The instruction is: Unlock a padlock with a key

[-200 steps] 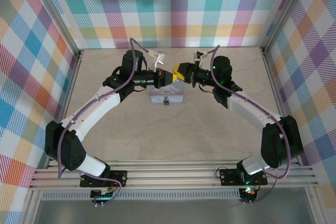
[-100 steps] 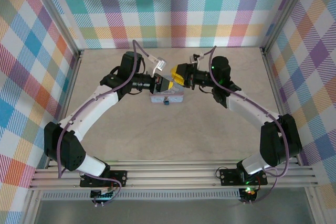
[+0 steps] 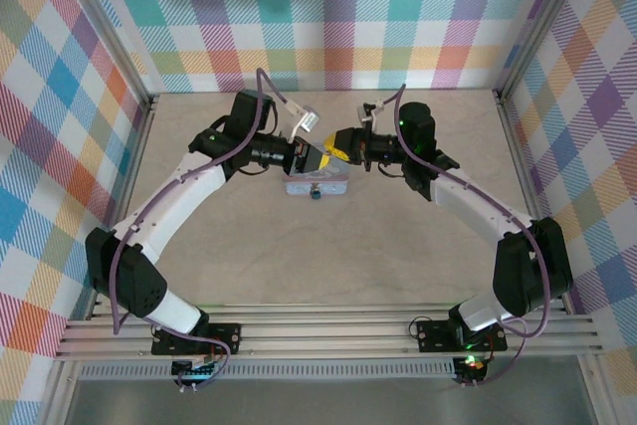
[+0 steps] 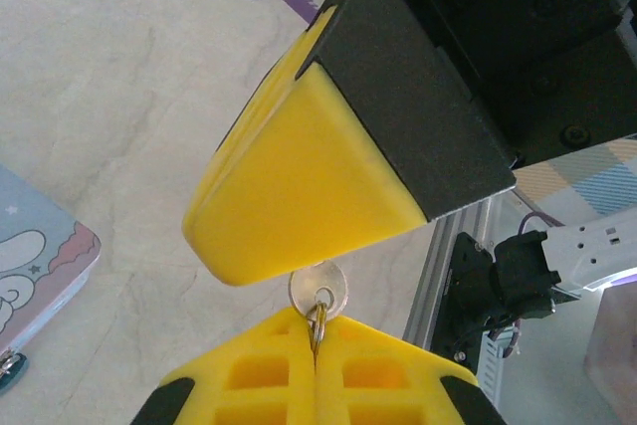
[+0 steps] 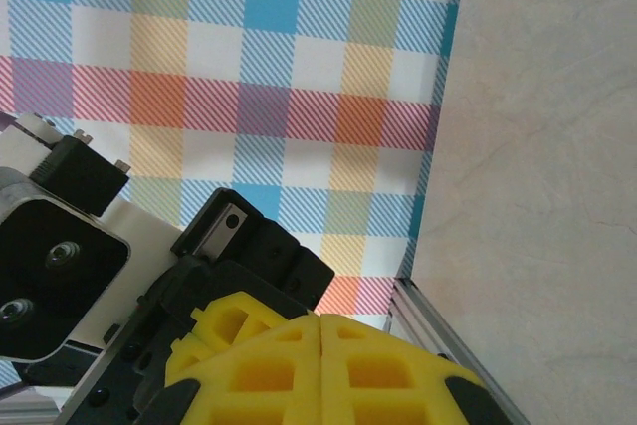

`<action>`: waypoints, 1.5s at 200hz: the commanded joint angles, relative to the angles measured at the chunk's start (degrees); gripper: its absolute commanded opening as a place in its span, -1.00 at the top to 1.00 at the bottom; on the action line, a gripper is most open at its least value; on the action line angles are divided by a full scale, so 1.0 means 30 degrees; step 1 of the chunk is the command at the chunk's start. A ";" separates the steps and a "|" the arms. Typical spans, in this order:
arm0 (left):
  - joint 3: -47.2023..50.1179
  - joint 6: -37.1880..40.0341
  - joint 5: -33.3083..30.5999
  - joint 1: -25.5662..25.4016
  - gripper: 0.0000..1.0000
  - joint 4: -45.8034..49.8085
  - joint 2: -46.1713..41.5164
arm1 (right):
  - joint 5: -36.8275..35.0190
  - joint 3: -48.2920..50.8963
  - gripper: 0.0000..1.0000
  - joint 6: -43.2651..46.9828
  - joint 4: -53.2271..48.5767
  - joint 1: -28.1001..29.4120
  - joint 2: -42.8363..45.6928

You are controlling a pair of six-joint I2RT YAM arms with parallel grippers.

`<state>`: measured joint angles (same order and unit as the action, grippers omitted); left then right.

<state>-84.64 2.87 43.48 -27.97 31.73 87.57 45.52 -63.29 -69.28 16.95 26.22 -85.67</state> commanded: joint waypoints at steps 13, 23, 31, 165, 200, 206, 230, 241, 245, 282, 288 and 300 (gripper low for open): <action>-0.0644 -0.0173 -0.0368 0.0159 0.91 0.0842 0.0023 | -0.0186 -0.0382 1.00 0.1596 -0.0311 -0.0010 0.0912; -0.0579 -0.0791 -0.0824 0.0250 0.74 0.0743 -0.0093 | -0.0252 -0.0535 1.00 0.2367 -0.0495 -0.0009 0.1035; -0.0413 -0.1548 -0.0817 0.0524 0.57 0.0368 -0.0220 | -0.0304 -0.0725 1.00 0.3326 -0.0851 -0.0008 0.1167; 0.6227 -1.3613 0.2244 0.1883 0.08 -1.4438 -0.4683 | -0.0258 -0.3761 1.00 1.2769 -0.4238 -0.0038 0.1783; 0.7045 -1.4230 0.1986 0.0963 0.08 -1.5233 -0.4693 | -0.0047 -0.3430 1.00 1.0871 -0.2532 0.0020 0.1516; 0.7159 -1.4396 0.1874 0.0916 0.09 -1.5388 -0.4686 | -0.0042 -0.3371 1.00 1.0598 -0.2337 0.0050 0.1472; 0.7323 -1.5133 0.1392 0.0919 0.09 -1.5918 -0.4756 | -0.0176 -0.3195 1.00 0.9733 -0.1755 0.0165 0.1456; 0.7509 -1.5658 0.1355 0.0915 0.10 -1.6457 -0.4741 | -0.0243 -0.3133 1.00 0.9294 -0.1392 0.0259 0.1457; 0.7562 -1.5800 0.1333 0.0914 0.10 -1.6670 -0.4721 | -0.0241 -0.3122 1.00 0.9126 -0.1279 0.0281 0.1431; 0.7969 -1.6652 0.1245 0.0866 0.19 -1.7800 -0.4791 | -0.0100 -0.3220 1.00 0.8376 -0.0670 0.0630 0.1109; 0.8020 -1.6756 0.1267 0.0830 0.20 -1.7922 -0.4820 | -0.0092 -0.3222 1.00 0.8356 -0.0698 0.0673 0.1078; 0.8107 -1.6996 0.1223 0.0824 0.21 -1.8266 -0.4881 | -0.0123 -0.3192 1.00 0.8300 -0.0673 0.0778 0.1068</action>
<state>-61.28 -45.69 47.40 -25.10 -18.09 74.59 44.10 -72.86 -42.81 11.77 27.75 -81.82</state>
